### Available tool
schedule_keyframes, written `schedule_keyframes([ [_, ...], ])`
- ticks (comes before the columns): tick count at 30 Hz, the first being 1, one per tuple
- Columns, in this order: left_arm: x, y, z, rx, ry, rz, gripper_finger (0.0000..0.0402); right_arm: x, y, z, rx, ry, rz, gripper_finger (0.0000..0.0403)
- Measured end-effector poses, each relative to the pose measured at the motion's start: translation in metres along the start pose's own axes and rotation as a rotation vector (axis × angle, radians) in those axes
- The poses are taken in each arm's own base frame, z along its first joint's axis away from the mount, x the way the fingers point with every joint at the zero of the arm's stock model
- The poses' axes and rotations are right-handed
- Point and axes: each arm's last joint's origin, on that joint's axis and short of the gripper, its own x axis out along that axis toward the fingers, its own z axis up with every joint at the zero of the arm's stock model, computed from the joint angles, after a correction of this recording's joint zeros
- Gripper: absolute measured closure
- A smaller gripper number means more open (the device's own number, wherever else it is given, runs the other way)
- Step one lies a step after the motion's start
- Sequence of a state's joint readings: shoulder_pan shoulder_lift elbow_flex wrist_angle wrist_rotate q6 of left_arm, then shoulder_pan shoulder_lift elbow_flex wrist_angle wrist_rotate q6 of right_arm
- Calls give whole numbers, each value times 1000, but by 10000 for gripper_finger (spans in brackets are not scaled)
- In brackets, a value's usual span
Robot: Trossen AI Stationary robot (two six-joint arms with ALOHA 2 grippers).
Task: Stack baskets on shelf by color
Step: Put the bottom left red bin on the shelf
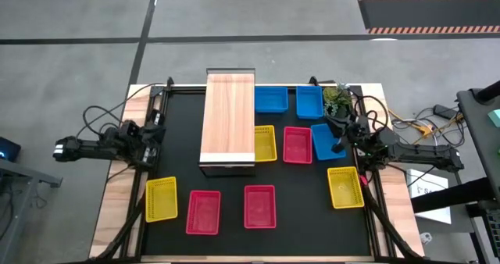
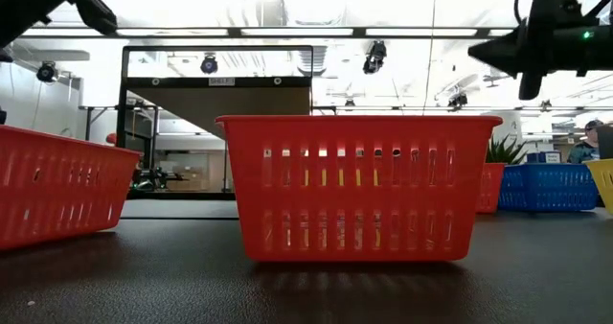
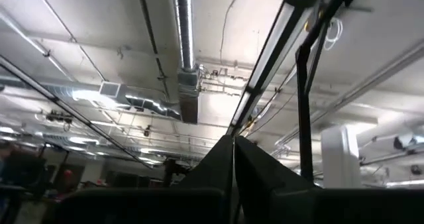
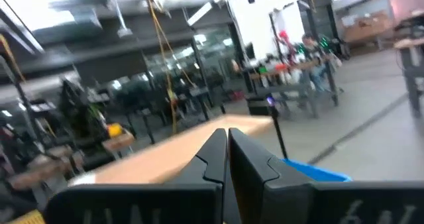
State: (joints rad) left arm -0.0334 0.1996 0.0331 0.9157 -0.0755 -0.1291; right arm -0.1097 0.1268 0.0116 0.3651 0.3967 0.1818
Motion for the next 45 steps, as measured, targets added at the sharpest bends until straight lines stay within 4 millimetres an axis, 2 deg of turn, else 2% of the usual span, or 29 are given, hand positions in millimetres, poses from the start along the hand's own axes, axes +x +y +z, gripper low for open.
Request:
schedule_keyframes([
  [6,21,-3,17,-48,-15,11,401,-1,7,12,-13,-99,193,394],
  [11,48,-7,25,-46,10,14,401,-2,9,17,-33,-151,237,394],
  [17,88,-11,35,-64,25,17,401,-3,9,21,-38,-191,243,394],
  [21,124,-16,43,-137,21,-13,401,-3,9,22,-40,-209,245,394],
  [27,183,-31,38,-191,75,-72,401,-3,9,22,-70,-213,242,394],
  [30,212,-43,27,-208,175,-89,401,-3,9,22,-71,-213,242,394],
  [34,247,-60,29,-219,254,-107,401,-4,9,23,-83,-222,241,394],
  [40,281,-77,9,-163,444,-27,401,-4,9,23,-116,-230,237,394],
  [43,292,-85,7,-184,506,-25,401,-4,9,24,-128,-238,236,394],
  [45,297,-92,-3,-213,567,-17,401,-4,9,24,-143,-244,234,394],
])
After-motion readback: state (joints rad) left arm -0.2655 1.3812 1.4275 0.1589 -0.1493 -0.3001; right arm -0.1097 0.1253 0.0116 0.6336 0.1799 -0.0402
